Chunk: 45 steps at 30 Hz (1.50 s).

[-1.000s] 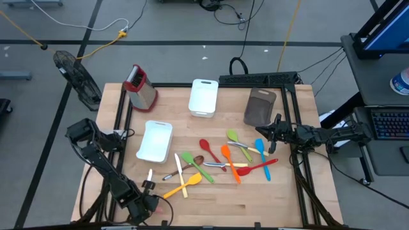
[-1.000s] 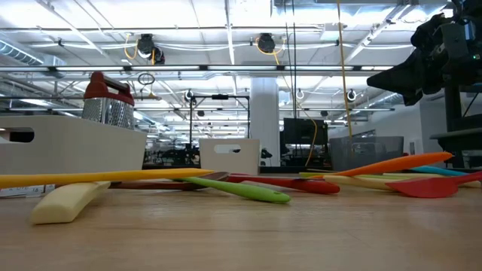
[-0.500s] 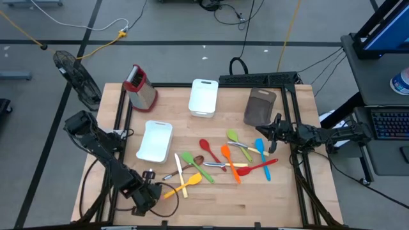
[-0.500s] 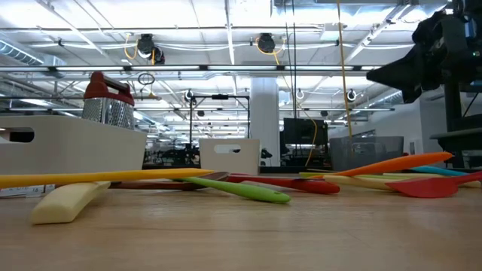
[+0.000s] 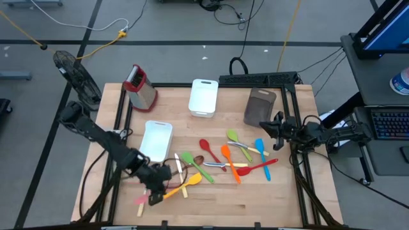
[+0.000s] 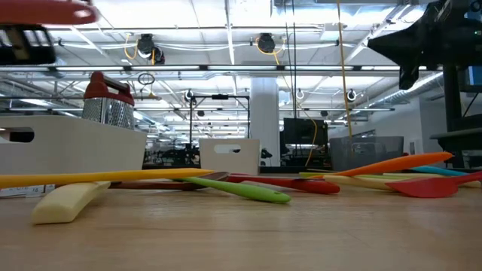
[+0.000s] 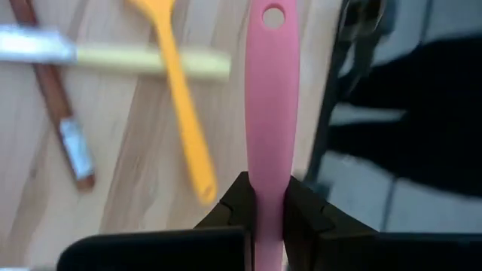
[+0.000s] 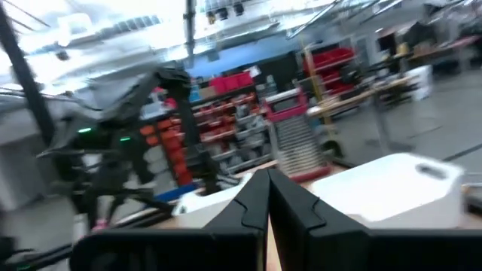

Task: Pick & Place Kitchen Items
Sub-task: Put the pink spatula into the black bin

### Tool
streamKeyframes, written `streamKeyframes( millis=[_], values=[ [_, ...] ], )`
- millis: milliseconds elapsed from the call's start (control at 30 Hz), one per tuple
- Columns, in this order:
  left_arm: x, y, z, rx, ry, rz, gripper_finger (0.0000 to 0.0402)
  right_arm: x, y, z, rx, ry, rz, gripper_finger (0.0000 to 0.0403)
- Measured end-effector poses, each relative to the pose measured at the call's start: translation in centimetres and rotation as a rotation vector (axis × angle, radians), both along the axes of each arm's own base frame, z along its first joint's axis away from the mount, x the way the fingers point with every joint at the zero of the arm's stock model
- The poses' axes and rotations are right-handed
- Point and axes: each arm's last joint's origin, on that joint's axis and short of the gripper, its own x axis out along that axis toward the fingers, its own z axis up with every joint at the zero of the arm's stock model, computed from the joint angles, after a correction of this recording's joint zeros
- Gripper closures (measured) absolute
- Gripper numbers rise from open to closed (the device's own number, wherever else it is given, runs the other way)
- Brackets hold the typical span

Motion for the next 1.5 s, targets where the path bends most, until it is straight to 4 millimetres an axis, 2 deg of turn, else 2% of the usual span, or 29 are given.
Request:
streamKeyframes(
  millis=[300,533,733,933,1100,1367,1500],
  values=[
    [3.6,3.2,1.9,-0.270,-0.101,0.153,0.0377,1.1,0.7,0.3,0.063,-0.034,0.219,0.0399],
    [5.9,6.1,3.5,-0.499,-0.176,0.336,0.0377,3.0,1.4,0.3,-0.021,-0.031,0.326,0.0399],
    [7.0,8.0,4.7,-0.634,-0.238,0.452,0.0377,5.7,2.0,1.9,-0.158,0.015,0.361,0.0385],
    [7.4,9.0,4.9,-0.721,-0.212,0.604,0.0377,9.6,2.7,4.5,-0.360,0.102,0.365,0.0347],
    [7.5,9.3,5.0,-0.775,-0.187,0.673,0.0377,12.6,3.1,5.4,-0.480,0.249,0.372,0.0315],
    [7.5,9.3,5.0,-0.838,-0.140,0.738,0.0377,15.7,3.6,6.4,-0.640,0.290,0.357,0.0280],
    [7.5,9.4,4.9,-0.859,-0.119,0.766,0.0377,16.9,3.9,7.0,-0.721,0.307,0.292,0.0265]
  ],
)
